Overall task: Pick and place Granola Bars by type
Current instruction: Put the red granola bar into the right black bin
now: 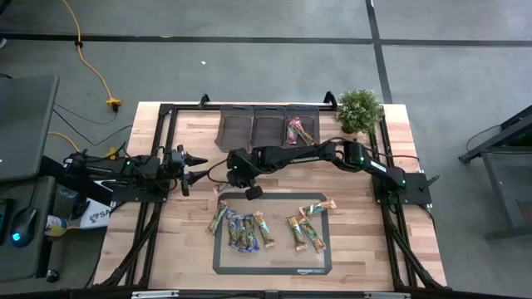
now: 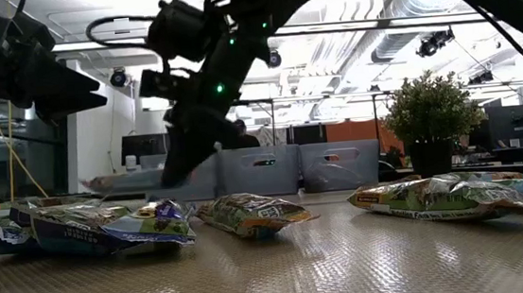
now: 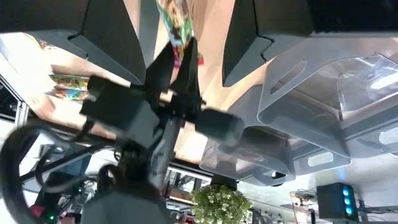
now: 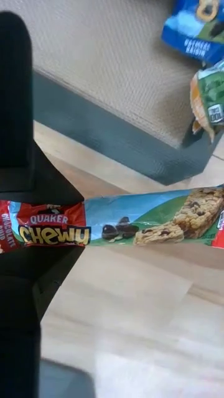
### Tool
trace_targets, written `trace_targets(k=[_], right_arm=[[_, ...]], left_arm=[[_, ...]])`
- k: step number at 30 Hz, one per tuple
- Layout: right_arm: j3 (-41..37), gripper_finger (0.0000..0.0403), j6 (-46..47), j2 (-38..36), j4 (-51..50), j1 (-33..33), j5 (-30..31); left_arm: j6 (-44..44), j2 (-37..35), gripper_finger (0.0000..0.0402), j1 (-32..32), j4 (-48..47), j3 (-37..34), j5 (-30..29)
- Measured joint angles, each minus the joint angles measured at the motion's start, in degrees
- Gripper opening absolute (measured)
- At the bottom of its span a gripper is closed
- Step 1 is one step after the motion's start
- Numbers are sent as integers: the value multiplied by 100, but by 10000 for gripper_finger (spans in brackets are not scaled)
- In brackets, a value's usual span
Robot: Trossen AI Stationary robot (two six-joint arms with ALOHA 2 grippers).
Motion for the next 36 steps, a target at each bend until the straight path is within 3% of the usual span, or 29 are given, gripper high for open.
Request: trace_targets(k=[11,20,27,36], right_arm=[[7,78,600,-628,-1542,2,846],[7,78,1592,-1105,-1983,-4,1234],[7,78,2746,-1530,-2107,-105,1732],[7,78,4652,-2154,-2443,-466,2874]], left_arm=[[1,0,211,2,2,-2,7],[0,0,211,2,2,-1,9],[2,0,211,2,2,-2,11],[0,0,211,2,4,-1,11]])
